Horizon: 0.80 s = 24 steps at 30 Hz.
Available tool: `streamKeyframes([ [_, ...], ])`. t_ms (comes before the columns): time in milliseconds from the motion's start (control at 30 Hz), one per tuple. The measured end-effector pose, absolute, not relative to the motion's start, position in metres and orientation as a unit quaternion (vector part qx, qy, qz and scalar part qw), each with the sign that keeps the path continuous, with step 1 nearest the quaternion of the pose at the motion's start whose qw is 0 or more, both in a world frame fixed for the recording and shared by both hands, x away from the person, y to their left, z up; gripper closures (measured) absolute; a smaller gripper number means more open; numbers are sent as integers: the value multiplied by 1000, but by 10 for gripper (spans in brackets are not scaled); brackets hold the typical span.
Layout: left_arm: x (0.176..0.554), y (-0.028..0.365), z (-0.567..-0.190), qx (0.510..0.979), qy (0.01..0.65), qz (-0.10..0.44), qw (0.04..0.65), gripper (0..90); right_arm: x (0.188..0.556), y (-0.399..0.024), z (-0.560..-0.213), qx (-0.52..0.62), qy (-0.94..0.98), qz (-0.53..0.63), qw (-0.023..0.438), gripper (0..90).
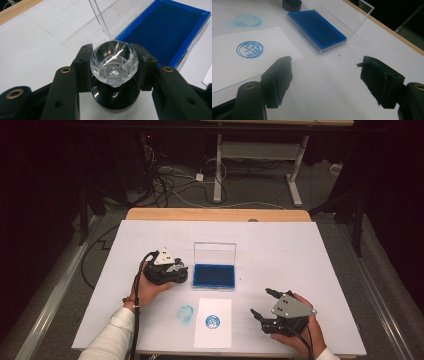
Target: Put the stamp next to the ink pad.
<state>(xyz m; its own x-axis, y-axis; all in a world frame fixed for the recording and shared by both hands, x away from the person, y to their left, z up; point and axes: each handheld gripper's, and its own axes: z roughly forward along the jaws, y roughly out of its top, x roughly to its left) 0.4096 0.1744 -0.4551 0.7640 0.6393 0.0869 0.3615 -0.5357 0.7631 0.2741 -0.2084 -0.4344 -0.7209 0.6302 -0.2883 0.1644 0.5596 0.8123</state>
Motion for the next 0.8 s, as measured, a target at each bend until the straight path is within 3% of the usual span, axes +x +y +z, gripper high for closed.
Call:
streamKeyframes([
  [267, 407, 176, -451, 855, 290, 183, 390, 479, 274, -209, -434, 238, 835, 404, 289, 256],
  [667, 397, 180, -437, 833, 286, 209, 424, 331, 273, -210, -432, 236, 832, 408, 293, 255],
  [800, 394, 180, -434, 825, 293, 224, 427, 243, 273, -210, -432, 236, 832, 408, 293, 255],
])
